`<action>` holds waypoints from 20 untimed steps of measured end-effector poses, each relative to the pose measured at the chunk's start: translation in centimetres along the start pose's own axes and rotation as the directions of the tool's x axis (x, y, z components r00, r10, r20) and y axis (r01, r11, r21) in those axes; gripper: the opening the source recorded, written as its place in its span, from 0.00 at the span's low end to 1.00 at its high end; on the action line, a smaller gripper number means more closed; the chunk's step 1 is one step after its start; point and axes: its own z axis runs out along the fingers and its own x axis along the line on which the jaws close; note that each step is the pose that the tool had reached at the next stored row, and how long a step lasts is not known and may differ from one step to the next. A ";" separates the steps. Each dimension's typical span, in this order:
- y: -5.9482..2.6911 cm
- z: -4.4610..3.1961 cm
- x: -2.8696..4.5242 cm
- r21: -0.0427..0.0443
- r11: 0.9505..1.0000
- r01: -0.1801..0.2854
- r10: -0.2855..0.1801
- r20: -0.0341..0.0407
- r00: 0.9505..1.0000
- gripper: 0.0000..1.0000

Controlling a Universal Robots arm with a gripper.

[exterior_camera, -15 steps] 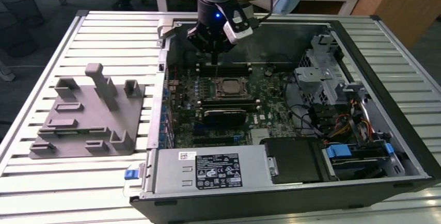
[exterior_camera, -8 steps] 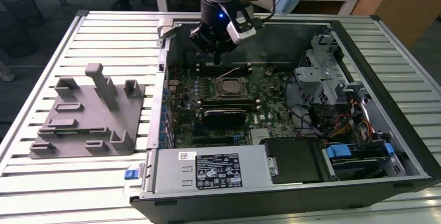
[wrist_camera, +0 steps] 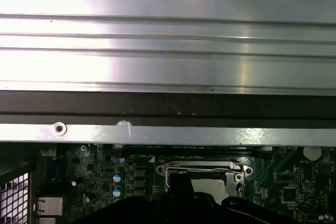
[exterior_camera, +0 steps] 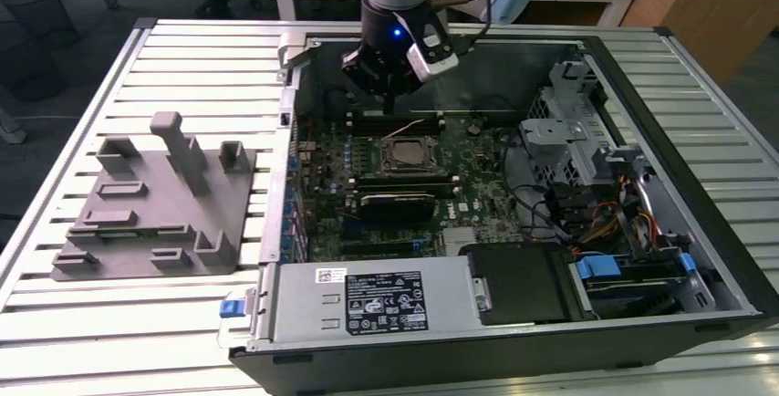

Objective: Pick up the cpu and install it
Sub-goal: 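Install the first cpu locking lever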

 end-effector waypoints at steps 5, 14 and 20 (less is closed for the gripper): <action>-0.01 0.28 -0.01 0.000 1.000 0.001 -0.001 0.031 1.000 0.11; -0.07 1.49 -0.70 0.000 1.000 0.001 -0.001 0.032 0.999 0.11; -0.09 2.02 -0.93 0.000 1.000 0.001 -0.001 0.032 0.999 0.11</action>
